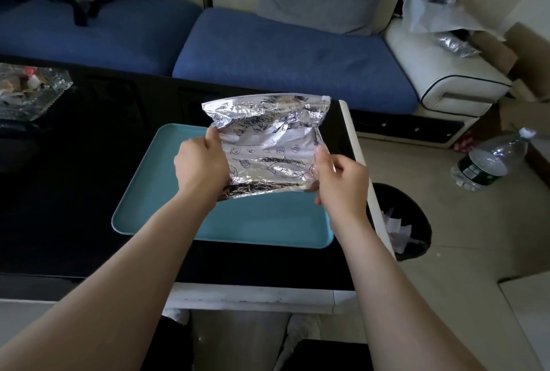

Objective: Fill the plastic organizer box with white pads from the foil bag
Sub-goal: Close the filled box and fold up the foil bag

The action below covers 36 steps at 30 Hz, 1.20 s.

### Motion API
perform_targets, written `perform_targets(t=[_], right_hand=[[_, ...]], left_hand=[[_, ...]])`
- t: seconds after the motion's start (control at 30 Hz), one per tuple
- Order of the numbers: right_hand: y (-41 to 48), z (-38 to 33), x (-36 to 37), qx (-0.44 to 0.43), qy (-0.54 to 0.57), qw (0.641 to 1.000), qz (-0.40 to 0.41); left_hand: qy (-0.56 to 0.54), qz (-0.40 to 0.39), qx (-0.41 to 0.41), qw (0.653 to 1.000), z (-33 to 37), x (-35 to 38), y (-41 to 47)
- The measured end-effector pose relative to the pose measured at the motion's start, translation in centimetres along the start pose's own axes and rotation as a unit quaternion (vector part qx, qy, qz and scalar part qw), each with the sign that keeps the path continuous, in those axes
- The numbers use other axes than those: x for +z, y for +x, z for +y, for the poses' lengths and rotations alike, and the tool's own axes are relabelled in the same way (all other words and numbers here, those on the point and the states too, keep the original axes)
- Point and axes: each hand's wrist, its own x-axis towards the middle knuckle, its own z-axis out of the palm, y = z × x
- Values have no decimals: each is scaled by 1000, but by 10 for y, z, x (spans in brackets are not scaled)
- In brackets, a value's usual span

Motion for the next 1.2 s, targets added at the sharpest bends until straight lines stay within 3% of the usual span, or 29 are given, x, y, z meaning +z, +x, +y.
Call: perform_targets(t=[0.1,0.17,0.3,0.43,0.53,0.67,0.73,0.87,0.97,1.07,1.2], right_hand=[[7,-2,5,132,160,977,-56],[13,2,12,163,177,967,-86],[26,8,27,160,229,960,5],[57,6,38,143,264,949,95],[85,3,53,143,260,951,82],[126,6,83,169,218,958,75],[139,8,97,175,207,959,86],[153,13,114,172,162,968,86],[156,11,114,128,-9,985,113],[152,4,115,81,-192,970,126],[149,0,119,102,-278,949,105]], left_hand=[[-30,-7,-28,999,1,9,9],[-44,-36,-37,998,2,15,14],[-77,-59,-52,994,6,27,23],[54,-66,46,995,2,33,33],[218,-136,161,953,-5,40,31],[345,-247,286,859,-13,50,30],[372,-270,297,837,-19,53,32],[354,-283,305,838,-27,57,36],[353,-284,311,836,-29,56,38],[354,-290,302,836,-27,55,38],[351,-290,294,840,-25,56,37]])
